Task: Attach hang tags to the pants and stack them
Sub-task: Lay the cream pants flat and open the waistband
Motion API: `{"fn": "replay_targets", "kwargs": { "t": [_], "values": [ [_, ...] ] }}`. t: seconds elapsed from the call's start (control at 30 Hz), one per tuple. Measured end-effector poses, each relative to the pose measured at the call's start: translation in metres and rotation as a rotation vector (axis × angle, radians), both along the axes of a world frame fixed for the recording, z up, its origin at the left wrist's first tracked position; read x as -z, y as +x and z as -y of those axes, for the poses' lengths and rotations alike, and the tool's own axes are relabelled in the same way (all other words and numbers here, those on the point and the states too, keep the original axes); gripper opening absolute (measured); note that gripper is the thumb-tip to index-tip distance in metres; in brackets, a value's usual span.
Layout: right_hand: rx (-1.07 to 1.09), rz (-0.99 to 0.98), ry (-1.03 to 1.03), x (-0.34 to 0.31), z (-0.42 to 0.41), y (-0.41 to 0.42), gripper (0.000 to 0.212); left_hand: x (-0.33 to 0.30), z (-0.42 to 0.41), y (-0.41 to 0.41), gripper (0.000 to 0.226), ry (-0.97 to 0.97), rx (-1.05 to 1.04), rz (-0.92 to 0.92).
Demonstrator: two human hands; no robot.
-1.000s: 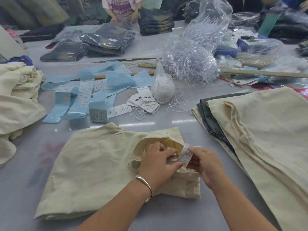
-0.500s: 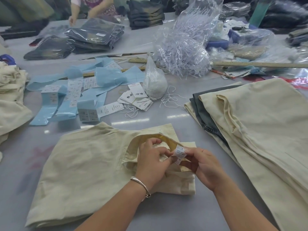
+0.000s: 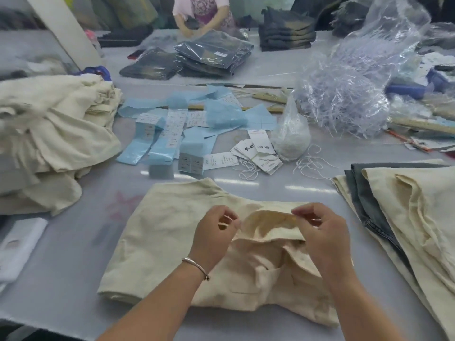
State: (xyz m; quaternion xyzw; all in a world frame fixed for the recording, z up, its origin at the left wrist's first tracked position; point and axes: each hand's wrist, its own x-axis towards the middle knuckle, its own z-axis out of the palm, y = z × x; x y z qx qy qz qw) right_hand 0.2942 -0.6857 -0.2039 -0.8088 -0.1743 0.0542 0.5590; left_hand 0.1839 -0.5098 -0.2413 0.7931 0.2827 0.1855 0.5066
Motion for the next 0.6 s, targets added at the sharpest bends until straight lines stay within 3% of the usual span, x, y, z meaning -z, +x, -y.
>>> {"fn": "replay_targets", "kwargs": {
  "t": [0.1,0.17,0.23,0.37,0.47,0.6],
  "values": [
    [-0.229,-0.12,-0.034,0.001,-0.064,-0.011,0.026,0.023,-0.045,-0.037,0.01,0.001,-0.067,-0.212],
    [-0.331,-0.143,-0.084,0.006,-0.107,-0.021,0.022,0.035,-0.071,-0.057,0.011,-0.088,-0.079,-0.253],
    [-0.385,-0.152,-0.111,0.011,-0.148,-0.03,0.019,0.037,-0.102,-0.066,0.019,-0.181,-0.117,-0.206],
    [-0.364,-0.194,-0.121,0.023,-0.223,-0.037,0.023,0.031,-0.185,-0.06,0.022,-0.164,-0.389,-0.071],
    [-0.339,-0.207,-0.15,0.031,-0.272,-0.037,0.025,0.026,-0.249,-0.036,0.016,0.005,-0.588,0.01],
    [-0.277,-0.195,-0.196,0.037,-0.322,-0.026,0.024,0.023,-0.316,0.017,0.01,0.009,-0.611,0.024]
  ]
}}
